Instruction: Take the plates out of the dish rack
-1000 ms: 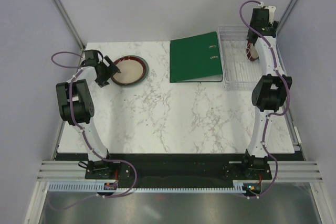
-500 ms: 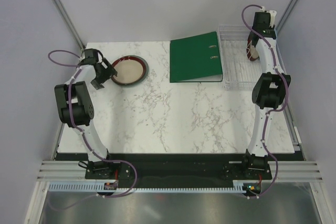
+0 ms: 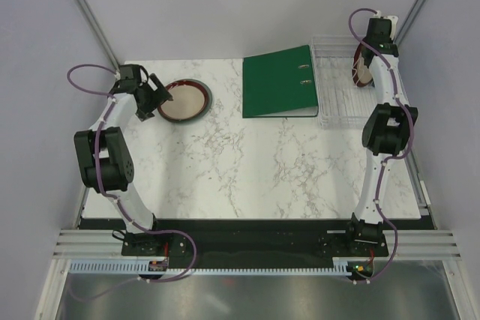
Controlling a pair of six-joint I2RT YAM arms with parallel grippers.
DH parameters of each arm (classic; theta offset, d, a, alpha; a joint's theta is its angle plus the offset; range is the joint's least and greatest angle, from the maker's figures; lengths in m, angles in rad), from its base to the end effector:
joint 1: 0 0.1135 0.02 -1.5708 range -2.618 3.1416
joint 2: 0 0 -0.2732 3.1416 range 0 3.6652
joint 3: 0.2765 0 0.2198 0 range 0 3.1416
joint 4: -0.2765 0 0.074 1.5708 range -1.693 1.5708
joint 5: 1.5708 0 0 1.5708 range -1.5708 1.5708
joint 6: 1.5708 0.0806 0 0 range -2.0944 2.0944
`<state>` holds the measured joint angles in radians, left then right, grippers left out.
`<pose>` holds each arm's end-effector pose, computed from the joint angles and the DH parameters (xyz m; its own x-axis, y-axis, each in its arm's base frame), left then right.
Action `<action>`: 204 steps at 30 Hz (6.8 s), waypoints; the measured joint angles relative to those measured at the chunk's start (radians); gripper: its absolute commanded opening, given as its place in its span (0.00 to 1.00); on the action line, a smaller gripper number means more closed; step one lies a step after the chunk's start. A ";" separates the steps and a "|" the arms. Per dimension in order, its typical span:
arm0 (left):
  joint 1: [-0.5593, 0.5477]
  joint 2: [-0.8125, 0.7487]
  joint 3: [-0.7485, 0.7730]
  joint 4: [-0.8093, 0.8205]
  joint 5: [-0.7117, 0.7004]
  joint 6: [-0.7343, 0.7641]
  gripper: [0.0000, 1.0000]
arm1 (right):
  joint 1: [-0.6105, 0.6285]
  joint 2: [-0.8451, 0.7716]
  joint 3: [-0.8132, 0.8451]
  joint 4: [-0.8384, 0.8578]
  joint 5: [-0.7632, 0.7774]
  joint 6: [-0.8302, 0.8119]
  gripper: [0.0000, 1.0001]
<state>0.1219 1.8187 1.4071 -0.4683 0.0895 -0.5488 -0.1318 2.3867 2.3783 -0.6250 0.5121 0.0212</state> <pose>0.4010 0.0419 0.2298 -0.6189 -0.5993 -0.5077 -0.4541 0.8005 -0.3912 0.5373 -0.1111 0.2735 -0.5759 0.0950 -0.8120 0.5184 0.8104 -0.2729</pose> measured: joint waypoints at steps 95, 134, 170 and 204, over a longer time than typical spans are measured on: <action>-0.433 -0.431 -0.383 0.704 0.308 -0.233 1.00 | 0.445 -1.048 -0.989 0.136 -0.631 0.526 0.00; -0.426 -0.351 -0.385 0.520 0.275 -0.135 0.02 | 0.501 -1.045 -1.034 0.246 -0.645 0.575 0.75; 0.028 -0.007 -0.176 0.396 0.266 -0.035 0.02 | 0.393 -1.057 -1.019 0.193 -0.539 0.435 0.76; 0.119 0.147 -0.083 0.421 0.349 -0.127 1.00 | 0.246 -0.805 -0.547 0.051 -0.120 0.175 0.82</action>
<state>0.2405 1.9656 1.3239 -0.0475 0.4385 -0.6762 0.1143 1.5818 1.8317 -0.5735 0.3920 0.1959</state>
